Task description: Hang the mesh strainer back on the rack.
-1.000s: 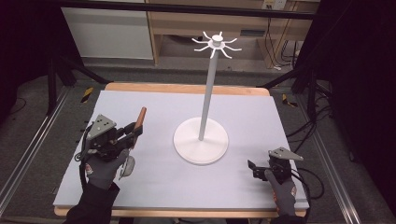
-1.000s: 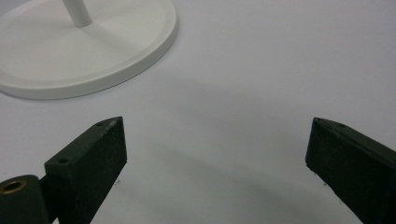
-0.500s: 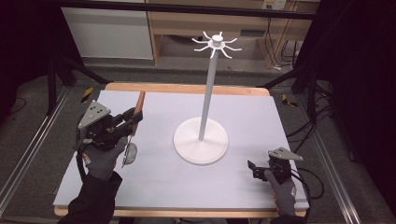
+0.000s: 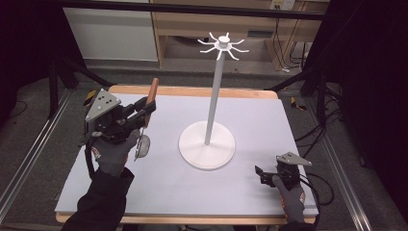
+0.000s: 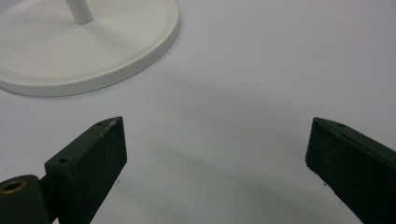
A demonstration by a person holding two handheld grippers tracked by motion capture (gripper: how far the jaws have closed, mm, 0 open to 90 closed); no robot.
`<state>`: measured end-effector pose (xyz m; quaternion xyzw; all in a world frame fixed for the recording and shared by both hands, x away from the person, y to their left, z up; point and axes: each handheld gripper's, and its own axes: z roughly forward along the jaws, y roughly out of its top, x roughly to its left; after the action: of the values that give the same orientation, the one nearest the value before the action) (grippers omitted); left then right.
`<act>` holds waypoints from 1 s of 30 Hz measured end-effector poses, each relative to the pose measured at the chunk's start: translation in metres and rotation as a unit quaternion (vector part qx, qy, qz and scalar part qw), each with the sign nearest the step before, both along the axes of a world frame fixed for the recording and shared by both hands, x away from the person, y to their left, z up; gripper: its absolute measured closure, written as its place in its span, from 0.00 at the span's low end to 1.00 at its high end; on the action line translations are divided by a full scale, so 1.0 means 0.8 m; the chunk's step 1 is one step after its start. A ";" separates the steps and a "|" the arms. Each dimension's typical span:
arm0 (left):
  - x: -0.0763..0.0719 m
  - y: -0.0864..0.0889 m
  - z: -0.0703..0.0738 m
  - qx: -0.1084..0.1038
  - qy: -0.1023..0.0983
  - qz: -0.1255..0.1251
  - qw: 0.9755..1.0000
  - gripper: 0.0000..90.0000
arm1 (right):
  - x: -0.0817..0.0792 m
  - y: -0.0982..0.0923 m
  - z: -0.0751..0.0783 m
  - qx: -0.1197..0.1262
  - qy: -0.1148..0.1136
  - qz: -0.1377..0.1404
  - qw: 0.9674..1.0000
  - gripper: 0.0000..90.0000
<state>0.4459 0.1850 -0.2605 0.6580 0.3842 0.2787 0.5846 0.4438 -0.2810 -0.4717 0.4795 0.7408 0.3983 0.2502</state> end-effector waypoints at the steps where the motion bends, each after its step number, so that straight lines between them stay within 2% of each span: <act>1: 0.001 -0.002 0.002 -0.001 -0.001 -0.001 1.000 0.78 | 0.000 0.000 0.000 0.000 0.000 0.000 1.000 0.06; 15: 0.011 -0.027 0.023 0.007 -0.016 -0.011 1.000 0.78 | -0.001 0.001 0.000 0.008 0.004 0.001 1.000 0.06; 23: 0.009 -0.039 0.042 0.011 -0.035 -0.014 0.999 0.78 | -0.001 0.002 -0.001 0.008 0.004 0.003 1.000 0.06; 30: 0.011 -0.048 0.055 0.010 -0.043 -0.020 0.999 0.78 | -0.001 0.002 -0.001 0.009 0.005 0.003 1.000 0.06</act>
<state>0.4544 0.1468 -0.2164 0.6590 0.3426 0.2990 0.5992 0.4430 -0.2794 -0.4722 0.4815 0.7399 0.4032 0.2411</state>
